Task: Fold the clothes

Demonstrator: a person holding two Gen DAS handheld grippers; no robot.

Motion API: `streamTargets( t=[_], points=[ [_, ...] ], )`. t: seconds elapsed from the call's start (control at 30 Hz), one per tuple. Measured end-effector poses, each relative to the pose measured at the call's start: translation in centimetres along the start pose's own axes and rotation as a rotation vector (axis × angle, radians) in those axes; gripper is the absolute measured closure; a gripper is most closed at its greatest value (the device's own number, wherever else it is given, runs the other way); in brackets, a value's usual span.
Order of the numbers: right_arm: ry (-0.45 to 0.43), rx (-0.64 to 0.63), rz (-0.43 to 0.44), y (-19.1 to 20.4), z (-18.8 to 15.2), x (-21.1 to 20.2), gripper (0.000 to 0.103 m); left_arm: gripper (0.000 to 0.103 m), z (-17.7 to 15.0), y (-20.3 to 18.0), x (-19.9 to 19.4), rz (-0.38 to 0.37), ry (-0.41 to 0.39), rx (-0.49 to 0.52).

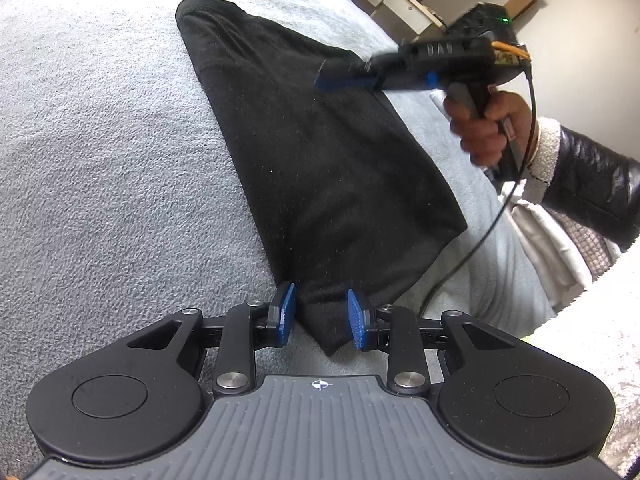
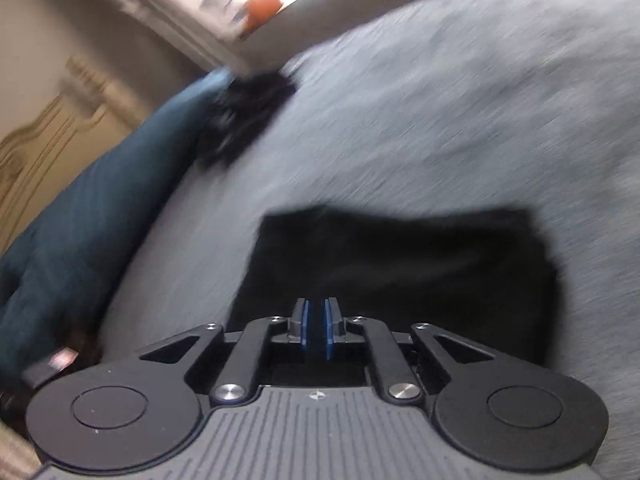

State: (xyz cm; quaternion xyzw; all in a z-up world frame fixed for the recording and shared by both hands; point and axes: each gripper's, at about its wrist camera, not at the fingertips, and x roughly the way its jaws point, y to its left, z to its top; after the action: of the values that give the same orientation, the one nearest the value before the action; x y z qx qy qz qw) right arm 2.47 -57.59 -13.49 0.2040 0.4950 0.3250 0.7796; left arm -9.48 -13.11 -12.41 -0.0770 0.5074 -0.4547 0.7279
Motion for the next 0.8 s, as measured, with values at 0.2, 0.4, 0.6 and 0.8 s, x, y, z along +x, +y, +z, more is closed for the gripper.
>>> streamTargets(
  t=[0.2, 0.4, 0.6, 0.8],
  points=[
    [-0.028, 0.027, -0.093, -0.8, 3.1, 2.8, 0.09, 0.074, -0.7, 0.6, -0.7, 0.008, 0.001, -0.003],
    [-0.045, 0.091, 0.009, -0.8, 5.8, 2.7, 0.085, 0.074, -0.7, 1.3, -1.1, 0.002, 0.002, -0.011],
    [0.149, -0.039, 0.091, 1.6, 4.7, 8.7, 0.078, 0.074, -0.2, 3.6, -2.1, -0.009, -0.001, -0.018],
    [-0.081, 0.124, 0.066, -1.1, 8.4, 6.2, 0.076, 0.074, -0.8, 5.3, -4.6, -0.012, 0.001, -0.046]
  ],
)
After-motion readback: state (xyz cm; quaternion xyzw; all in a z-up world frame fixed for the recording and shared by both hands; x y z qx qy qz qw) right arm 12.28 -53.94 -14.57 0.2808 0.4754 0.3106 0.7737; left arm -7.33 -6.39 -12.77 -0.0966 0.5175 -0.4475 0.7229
